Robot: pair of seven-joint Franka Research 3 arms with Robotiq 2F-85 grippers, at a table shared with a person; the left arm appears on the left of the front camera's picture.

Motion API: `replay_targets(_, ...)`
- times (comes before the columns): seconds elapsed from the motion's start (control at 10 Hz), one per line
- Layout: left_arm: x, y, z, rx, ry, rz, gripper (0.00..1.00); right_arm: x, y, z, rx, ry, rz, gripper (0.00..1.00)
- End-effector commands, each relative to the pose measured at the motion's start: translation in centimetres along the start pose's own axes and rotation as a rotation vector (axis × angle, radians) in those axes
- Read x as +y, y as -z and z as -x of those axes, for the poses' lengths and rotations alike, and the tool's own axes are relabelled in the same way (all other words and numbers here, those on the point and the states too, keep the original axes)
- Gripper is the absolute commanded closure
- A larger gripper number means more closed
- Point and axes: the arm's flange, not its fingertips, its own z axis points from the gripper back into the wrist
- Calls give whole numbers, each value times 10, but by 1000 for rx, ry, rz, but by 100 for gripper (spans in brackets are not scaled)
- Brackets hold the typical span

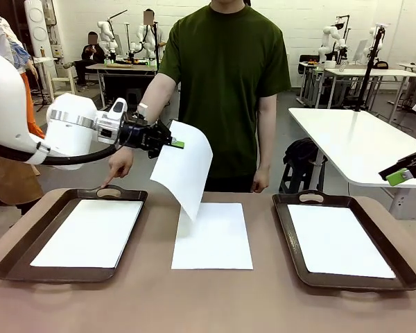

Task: Sort the A4 documents.
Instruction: Place the A4 Paper in the designated Handle tray.

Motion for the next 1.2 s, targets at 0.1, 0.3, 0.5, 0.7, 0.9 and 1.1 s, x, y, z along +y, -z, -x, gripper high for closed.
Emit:
replay_targets(0.1, 3, -62, 49, 114, -70, -23, 99, 1, 0, 0, -1, -6, -5, 0)
replay_targets(0.3, 23, -97, 71, 172, -146, -54, 99, 1, 0, 0, -1, -6, -5, 0)
replay_targets(0.5, 35, -126, 81, 140, -172, -108, 99, 1, 0, 0, -1, -6, -5, 0)
replay_targets(0.7, 61, -141, 90, 104, -231, -147, 99, 1, 0, 0, -1, -6, -5, 0)
replay_targets(0.9, 88, -159, 100, 105, -244, -220, 99, 1, 0, 0, -1, -6, -5, 0)
replay_targets(1.1, 101, -161, 107, 144, -230, -386, 99, 1, 0, 0, -1, -6, -5, 0)
